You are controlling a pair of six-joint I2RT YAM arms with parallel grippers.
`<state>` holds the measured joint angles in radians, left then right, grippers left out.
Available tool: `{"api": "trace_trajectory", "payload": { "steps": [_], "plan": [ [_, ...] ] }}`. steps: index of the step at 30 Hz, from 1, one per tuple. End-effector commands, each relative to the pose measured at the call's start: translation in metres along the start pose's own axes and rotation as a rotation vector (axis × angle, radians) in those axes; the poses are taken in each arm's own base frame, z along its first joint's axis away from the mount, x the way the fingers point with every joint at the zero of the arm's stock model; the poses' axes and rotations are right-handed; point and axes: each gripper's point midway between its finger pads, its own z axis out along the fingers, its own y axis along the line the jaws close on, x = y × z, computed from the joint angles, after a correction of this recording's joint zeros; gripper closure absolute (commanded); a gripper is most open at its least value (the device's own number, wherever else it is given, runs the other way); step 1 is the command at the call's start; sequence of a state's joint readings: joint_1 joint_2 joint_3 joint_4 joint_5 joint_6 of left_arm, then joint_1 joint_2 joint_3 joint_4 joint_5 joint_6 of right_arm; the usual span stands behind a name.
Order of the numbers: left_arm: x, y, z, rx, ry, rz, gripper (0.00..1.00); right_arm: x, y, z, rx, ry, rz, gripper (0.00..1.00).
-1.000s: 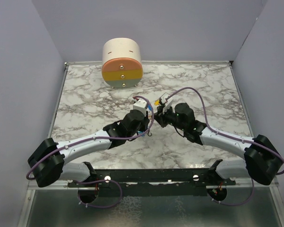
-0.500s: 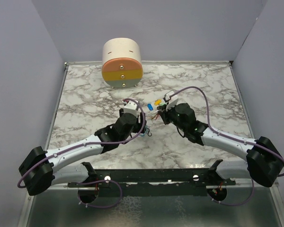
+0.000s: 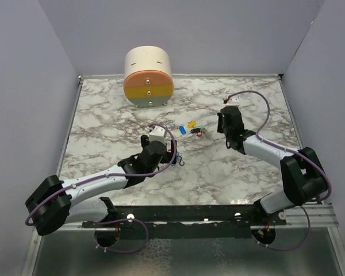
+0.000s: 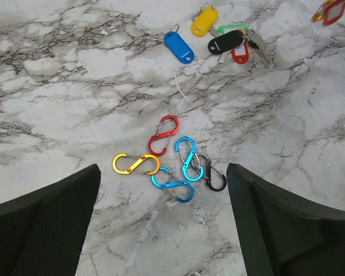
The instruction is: Put the keys on the keyring
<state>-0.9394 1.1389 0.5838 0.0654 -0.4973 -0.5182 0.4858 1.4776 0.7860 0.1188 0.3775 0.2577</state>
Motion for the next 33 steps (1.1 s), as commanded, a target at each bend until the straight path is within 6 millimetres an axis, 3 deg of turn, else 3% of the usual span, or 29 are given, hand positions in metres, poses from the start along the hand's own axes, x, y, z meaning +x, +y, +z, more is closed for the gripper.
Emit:
{"api": "trace_trajectory", "payload": {
  "steps": [1,7,9,11,14,17,22,25,33],
  "plan": [
    [-0.001,-0.001,0.011,-0.012,-0.026,-0.02,0.07,-0.012,-0.033,0.022,0.101,0.011,0.073,0.99],
    [0.001,0.002,0.017,-0.018,-0.022,-0.027,0.07,0.001,-0.063,0.049,0.157,0.081,0.143,0.98],
    [0.003,0.004,0.018,-0.022,-0.019,-0.029,0.07,0.003,-0.066,0.052,0.168,0.085,0.156,0.83],
    [0.004,0.007,0.018,-0.027,-0.018,-0.031,0.07,0.001,-0.067,0.052,0.169,0.079,0.164,0.6],
    [0.005,0.009,0.016,-0.03,-0.022,-0.039,0.07,-0.005,-0.057,0.048,0.108,0.069,0.152,0.51],
    [0.004,0.013,0.013,-0.035,-0.031,-0.048,0.07,-0.014,-0.03,0.041,-0.018,0.041,0.101,0.51],
    [0.003,0.019,0.009,-0.055,-0.043,-0.071,0.07,-0.017,0.052,0.028,-0.242,0.03,-0.004,0.51],
    [0.003,0.022,0.006,-0.057,-0.05,-0.089,0.07,-0.009,0.09,0.026,-0.336,0.05,-0.006,0.51],
    [0.004,0.028,-0.001,-0.055,-0.06,-0.103,0.07,0.008,0.142,0.042,-0.45,0.104,-0.047,0.51]
  ]
}}
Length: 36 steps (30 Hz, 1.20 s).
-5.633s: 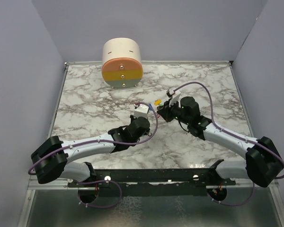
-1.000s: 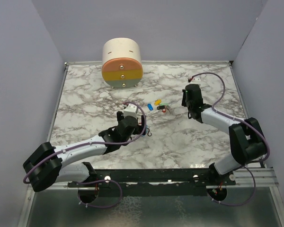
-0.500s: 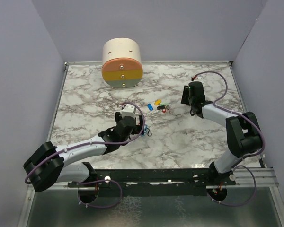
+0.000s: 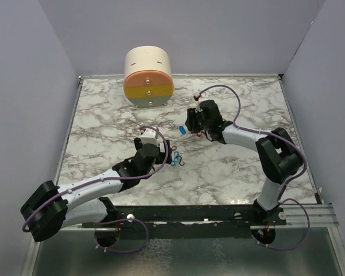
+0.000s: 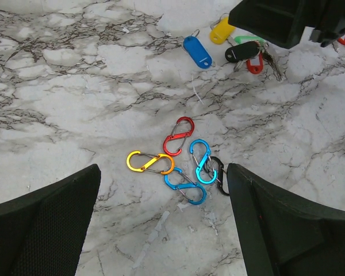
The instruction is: Put the keys on the keyring
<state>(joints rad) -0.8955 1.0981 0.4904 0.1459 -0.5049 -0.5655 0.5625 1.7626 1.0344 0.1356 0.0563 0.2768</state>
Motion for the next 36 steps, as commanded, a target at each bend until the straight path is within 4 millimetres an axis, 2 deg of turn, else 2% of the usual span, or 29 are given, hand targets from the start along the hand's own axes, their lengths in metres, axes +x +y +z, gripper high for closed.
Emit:
{"api": "trace_trajectory", "payload": {
  "steps": [1,10,16,24,36],
  "plan": [
    [-0.004,0.008,-0.003,-0.022,-0.026,-0.024,0.07,0.002,0.025,0.021,-0.078,0.018,-0.04,0.5],
    [-0.002,0.012,-0.003,-0.026,-0.025,-0.024,0.07,0.019,0.042,0.043,-0.092,0.063,-0.083,0.49],
    [0.0,0.016,-0.004,-0.032,-0.024,-0.025,0.07,0.027,0.037,0.054,-0.037,0.078,-0.074,0.49],
    [0.001,0.019,-0.003,-0.037,-0.023,-0.027,0.07,0.03,0.03,0.057,0.033,0.093,0.029,0.54],
    [0.001,0.023,-0.005,-0.033,-0.031,-0.034,0.07,0.037,0.031,0.067,0.047,0.117,0.083,0.55]
  ]
}}
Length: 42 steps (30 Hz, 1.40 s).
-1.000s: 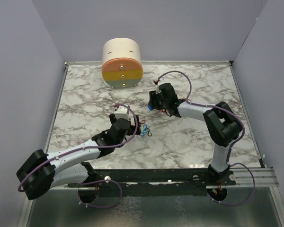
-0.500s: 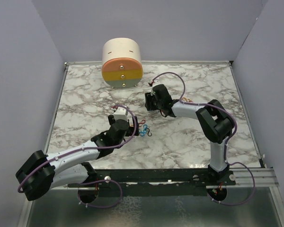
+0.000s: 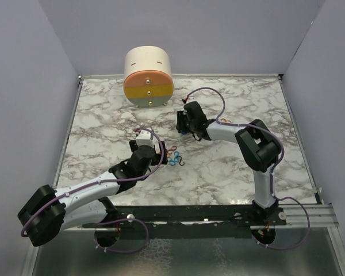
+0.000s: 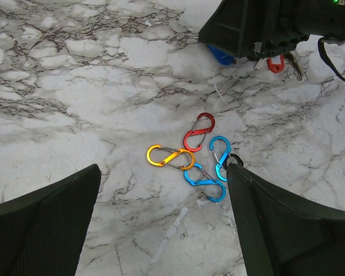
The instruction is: Put the keys on the keyring
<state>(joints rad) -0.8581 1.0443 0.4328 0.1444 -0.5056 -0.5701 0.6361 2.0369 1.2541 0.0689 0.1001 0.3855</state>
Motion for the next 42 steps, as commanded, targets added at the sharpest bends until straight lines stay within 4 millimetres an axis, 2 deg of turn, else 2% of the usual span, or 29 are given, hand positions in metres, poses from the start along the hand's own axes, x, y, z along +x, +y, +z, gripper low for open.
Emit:
{"api": "trace_trajectory", "payload": {
  "steps": [1,7,42],
  "plan": [
    [-0.004,0.003,-0.001,0.002,-0.024,-0.019,0.07,0.0,0.0,0.006,0.031,-0.001,0.028,0.55],
    [-0.004,0.002,-0.001,0.009,-0.023,-0.02,0.07,0.002,-0.002,0.009,0.049,0.016,0.038,0.58],
    [-0.004,0.002,0.002,0.01,-0.018,-0.024,0.07,-0.008,-0.006,0.009,0.086,0.002,0.026,0.99]
  ]
}}
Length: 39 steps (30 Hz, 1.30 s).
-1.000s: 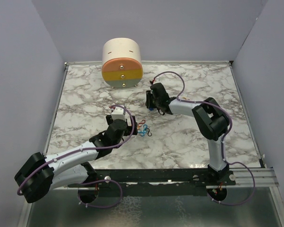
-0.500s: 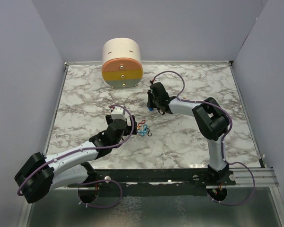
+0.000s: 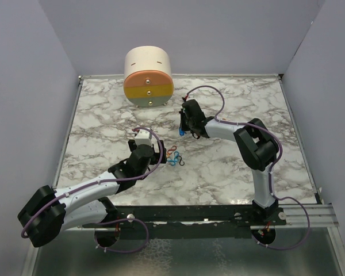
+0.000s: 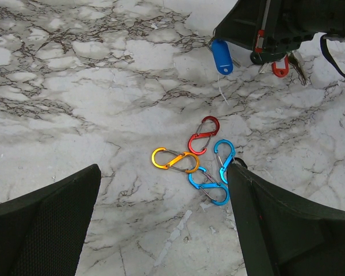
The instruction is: Put the keys on the keyring
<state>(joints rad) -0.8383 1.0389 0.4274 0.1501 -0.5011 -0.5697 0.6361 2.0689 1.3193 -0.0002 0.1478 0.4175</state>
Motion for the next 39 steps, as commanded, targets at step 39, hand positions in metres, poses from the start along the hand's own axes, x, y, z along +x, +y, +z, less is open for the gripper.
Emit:
{"api": "trace_trajectory", "payload": {
  "steps": [39],
  "plan": [
    [0.056,-0.015,0.027,0.05,0.174,-0.007,0.14,-0.041,0.004,-0.178,-0.223,-0.351,-0.215,0.99]
  ]
}}
